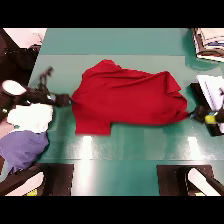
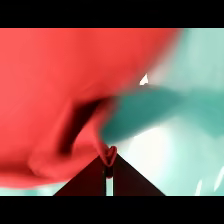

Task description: Fold the shirts.

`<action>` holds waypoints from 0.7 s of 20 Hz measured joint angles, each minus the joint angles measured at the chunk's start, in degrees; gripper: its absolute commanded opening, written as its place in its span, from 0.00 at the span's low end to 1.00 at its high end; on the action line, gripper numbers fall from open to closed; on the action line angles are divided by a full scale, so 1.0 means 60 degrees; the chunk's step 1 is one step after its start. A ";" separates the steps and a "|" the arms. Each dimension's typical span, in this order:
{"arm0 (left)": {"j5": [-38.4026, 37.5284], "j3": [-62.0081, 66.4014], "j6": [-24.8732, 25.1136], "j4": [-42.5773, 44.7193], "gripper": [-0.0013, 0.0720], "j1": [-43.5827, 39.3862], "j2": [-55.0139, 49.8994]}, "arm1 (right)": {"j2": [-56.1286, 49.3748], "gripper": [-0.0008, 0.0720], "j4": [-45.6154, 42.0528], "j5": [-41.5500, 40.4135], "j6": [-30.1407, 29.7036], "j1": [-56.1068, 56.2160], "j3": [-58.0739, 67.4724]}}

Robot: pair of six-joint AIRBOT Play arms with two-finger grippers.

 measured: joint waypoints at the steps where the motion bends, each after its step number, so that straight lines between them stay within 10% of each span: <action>1: -0.0029 0.0699 -0.0036 0.0036 0.05 0.0000 0.0277 | 0.0317 0.04 0.0022 -0.0044 0.0200 0.0120 0.0630; 14: 0.0051 1.1205 -0.0477 0.0266 0.05 0.0004 0.1723 | 0.1880 0.04 -0.0058 -0.1166 0.1013 0.0812 0.9868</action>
